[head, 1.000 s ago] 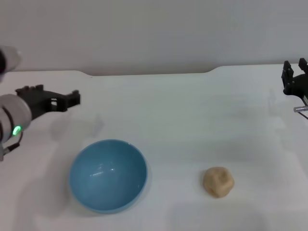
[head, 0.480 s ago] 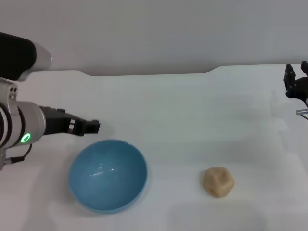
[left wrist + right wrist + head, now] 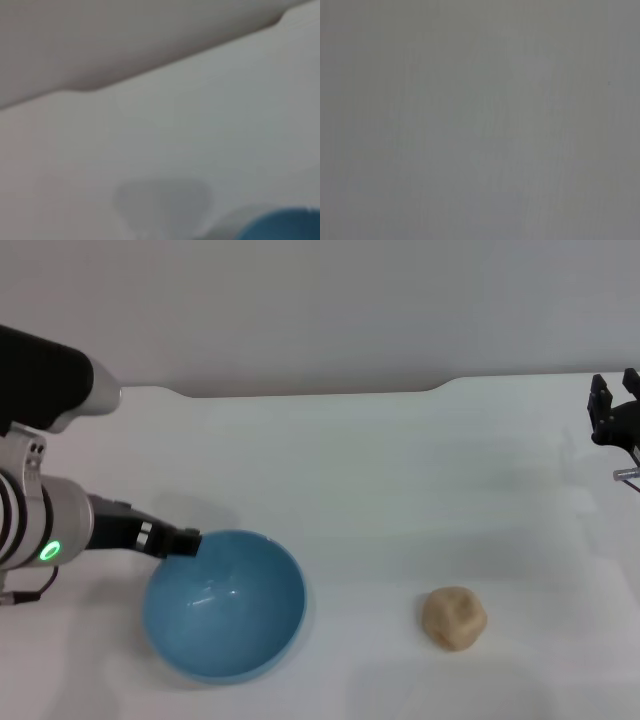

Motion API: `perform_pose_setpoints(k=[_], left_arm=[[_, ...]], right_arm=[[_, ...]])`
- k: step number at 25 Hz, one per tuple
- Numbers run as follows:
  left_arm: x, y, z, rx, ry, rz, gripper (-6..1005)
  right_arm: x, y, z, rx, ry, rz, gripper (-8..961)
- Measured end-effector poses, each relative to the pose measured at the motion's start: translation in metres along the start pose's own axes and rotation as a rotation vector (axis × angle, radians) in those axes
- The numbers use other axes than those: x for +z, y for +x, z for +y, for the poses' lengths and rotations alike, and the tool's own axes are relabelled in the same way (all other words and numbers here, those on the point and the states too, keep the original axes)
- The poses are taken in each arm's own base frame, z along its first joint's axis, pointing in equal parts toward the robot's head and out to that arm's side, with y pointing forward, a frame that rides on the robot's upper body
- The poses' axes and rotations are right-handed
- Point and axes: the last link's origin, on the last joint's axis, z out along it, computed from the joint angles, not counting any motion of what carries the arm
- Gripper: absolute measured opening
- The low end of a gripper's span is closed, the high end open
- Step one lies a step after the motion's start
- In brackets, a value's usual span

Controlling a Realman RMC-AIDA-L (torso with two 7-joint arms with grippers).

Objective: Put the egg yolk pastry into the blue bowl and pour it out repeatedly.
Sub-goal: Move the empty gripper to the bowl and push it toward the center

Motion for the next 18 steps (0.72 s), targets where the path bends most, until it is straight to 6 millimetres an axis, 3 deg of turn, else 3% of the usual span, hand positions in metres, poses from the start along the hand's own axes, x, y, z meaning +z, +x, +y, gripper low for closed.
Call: perform_pose_setpoints(k=[11,18], left_arm=[[0.014,-0.009,0.000,-0.001,-0.012,-0.098,844],[0.033,-0.012,0.003,0.013,-0.024,-0.176,839]], right_arm=[[0.000,0.000,0.000,0.001,0.000,0.000,304],[-0.001,0.001,-0.001,0.000,0.003,0.003,306]])
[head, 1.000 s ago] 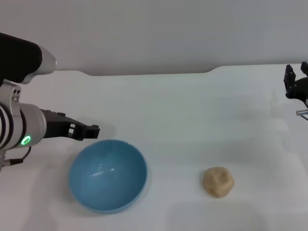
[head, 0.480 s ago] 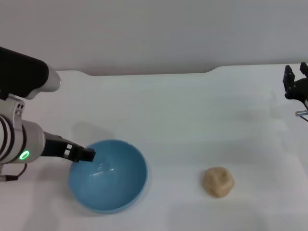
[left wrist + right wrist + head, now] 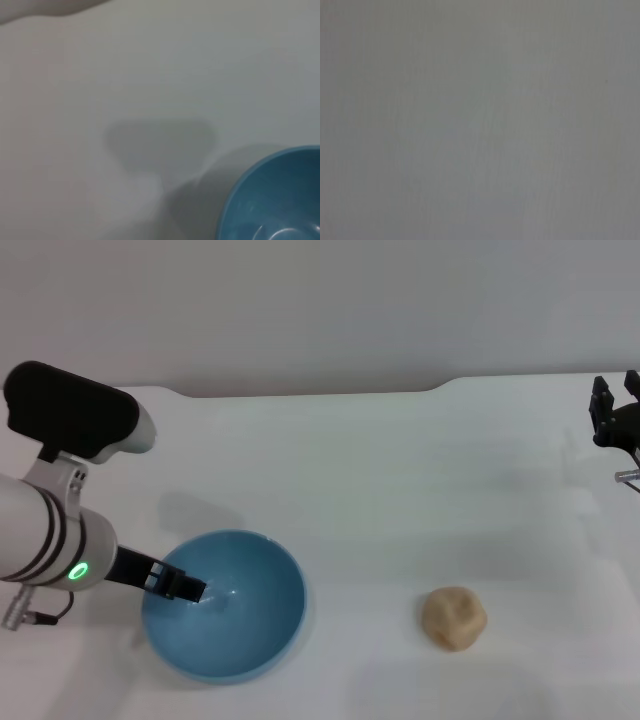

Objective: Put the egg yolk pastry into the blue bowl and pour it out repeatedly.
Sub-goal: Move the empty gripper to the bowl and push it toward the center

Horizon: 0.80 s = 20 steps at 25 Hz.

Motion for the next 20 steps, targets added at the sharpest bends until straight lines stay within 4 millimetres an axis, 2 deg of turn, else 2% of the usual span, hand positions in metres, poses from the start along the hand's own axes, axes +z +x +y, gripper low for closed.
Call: perform_pose_setpoints(k=[8,20], left_arm=[[0.019,-0.002,-0.002,-0.004,-0.001,-0.080,834],[0.022,-0.005,-0.001,0.002,-0.003,-0.110,826]], right_arm=[[0.000,0.000,0.000,-0.001,0.000,0.001,305],[0.000,0.000,0.000,-0.001,0.000,0.001,306]])
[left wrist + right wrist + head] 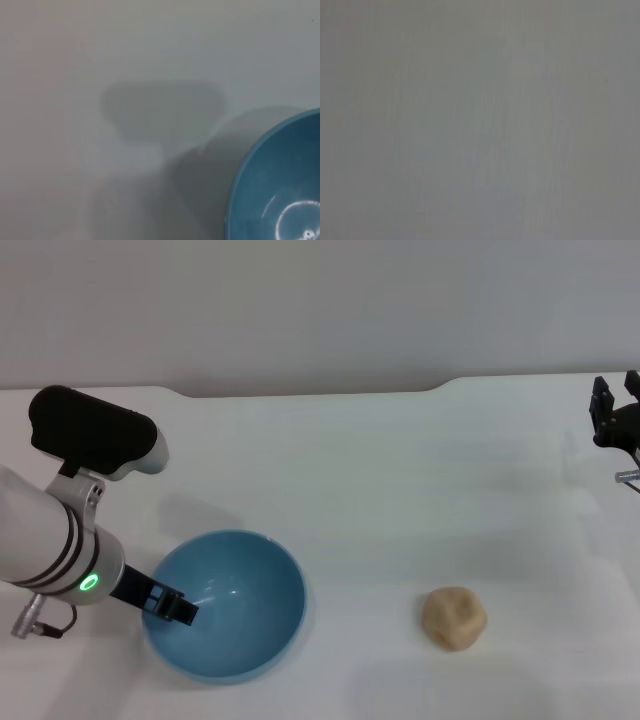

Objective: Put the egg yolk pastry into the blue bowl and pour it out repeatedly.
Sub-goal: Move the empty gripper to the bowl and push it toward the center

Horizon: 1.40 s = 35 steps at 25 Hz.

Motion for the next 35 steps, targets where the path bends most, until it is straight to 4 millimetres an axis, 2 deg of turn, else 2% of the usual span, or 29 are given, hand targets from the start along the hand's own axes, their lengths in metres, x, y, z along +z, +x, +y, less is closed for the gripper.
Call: perform_pose_setpoints(k=[2,10,15,21,26,31,35], left_arm=[[0.000,-0.001,0.000,0.000,0.000,-0.006,825],[0.000,-0.001,-0.002,-0.034,0.001,-0.008,582],[-0.001,-0.001,-0.001,-0.060,0.000,-0.023,349],[-0.002,0.001,-0.001,-0.074,0.002,-0.042,110],[0.001,0.001,-0.001,-0.074,0.004,-0.056,18],[0.002,0.002,-0.001,-0.073,0.001,-0.060,16],[0.001,0.003,0.000,-0.081,-0.016,-0.059,15]], right_arm=[[0.000,0.000,0.000,0.000,0.000,0.000,306],[0.000,0.000,0.002,0.004,-0.003,-0.003,305],[0.002,0.001,0.003,0.044,0.003,0.015,305],[0.014,0.006,0.006,0.258,-0.003,0.126,304],[0.030,-0.002,0.017,0.307,-0.082,0.217,304],[0.044,-0.020,0.034,0.286,-0.166,0.290,304],[0.055,-0.038,0.043,0.261,-0.163,0.425,305]])
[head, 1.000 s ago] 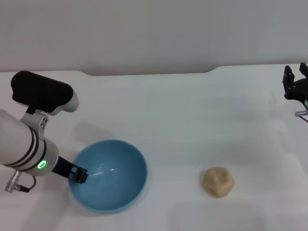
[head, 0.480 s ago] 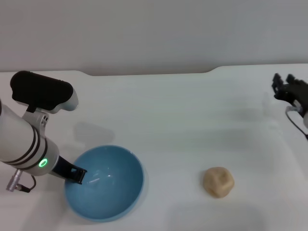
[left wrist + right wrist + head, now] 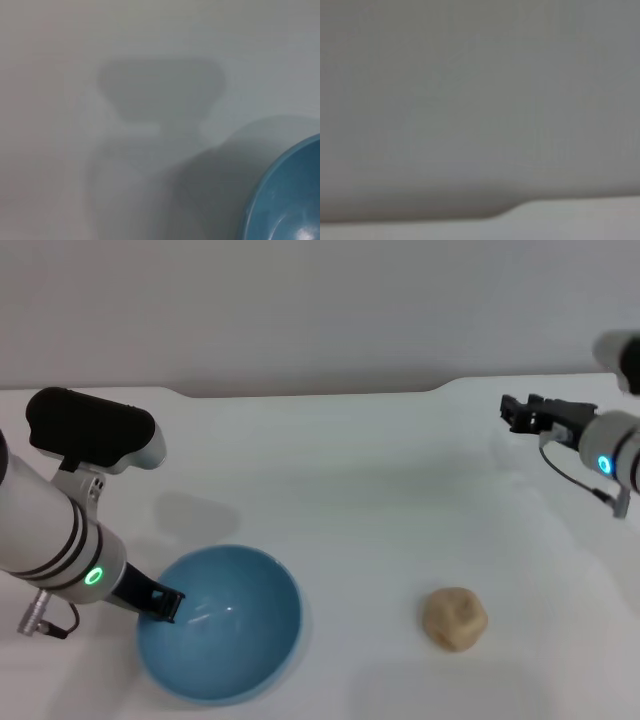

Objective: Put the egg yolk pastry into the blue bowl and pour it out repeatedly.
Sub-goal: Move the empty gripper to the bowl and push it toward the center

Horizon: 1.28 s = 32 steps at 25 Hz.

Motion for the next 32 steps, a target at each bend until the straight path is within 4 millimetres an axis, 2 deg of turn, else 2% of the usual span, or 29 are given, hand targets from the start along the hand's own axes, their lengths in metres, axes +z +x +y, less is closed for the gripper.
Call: perform_pose_setpoints(k=[4,9,10,14,24,32], left_arm=[[-0.001,0.001,0.000,-0.013,-0.015,0.002,13],[-0.003,0.003,-0.001,-0.025,-0.023,0.008,14],[-0.003,0.004,0.000,-0.024,-0.025,0.011,14],[-0.006,0.010,0.002,-0.017,-0.029,0.023,13],[-0.018,0.024,0.003,0.006,-0.025,0.020,15],[-0.033,0.039,0.005,0.015,-0.036,0.006,15]], right_arm=[[-0.007,-0.026,0.011,-0.070,0.020,0.101,305],[-0.033,-0.057,0.028,-0.150,-0.051,0.183,305],[-0.037,-0.058,0.031,-0.166,-0.082,0.218,305],[-0.052,-0.061,0.047,-0.230,-0.250,0.349,306],[-0.078,-0.045,0.074,-0.387,-0.408,0.632,304],[-0.095,-0.033,0.078,-0.411,-0.441,0.790,306]])
